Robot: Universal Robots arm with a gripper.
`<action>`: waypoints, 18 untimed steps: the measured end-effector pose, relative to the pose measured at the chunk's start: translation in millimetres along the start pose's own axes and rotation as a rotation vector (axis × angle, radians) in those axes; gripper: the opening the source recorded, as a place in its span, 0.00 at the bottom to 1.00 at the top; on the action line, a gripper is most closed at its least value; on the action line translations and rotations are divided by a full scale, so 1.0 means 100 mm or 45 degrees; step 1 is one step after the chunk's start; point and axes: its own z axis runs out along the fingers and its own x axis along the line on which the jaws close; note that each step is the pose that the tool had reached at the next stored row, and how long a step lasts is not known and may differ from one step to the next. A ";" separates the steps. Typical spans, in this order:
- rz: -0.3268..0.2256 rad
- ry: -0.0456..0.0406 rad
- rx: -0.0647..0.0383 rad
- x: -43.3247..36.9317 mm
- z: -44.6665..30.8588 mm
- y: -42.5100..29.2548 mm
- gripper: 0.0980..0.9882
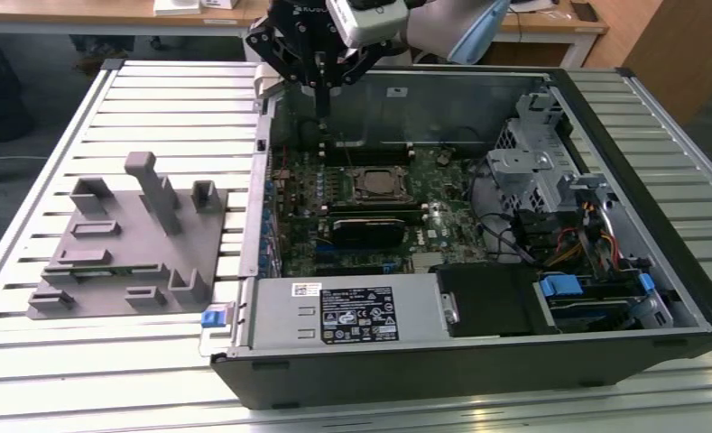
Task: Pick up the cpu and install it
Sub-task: 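Install the first cpu locking lever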
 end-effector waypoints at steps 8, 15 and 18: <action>0.000 0.000 0.000 0.000 0.000 0.000 0.01; 0.000 0.000 0.000 0.000 0.000 0.000 0.01; 0.000 0.000 0.000 0.000 0.000 0.000 0.01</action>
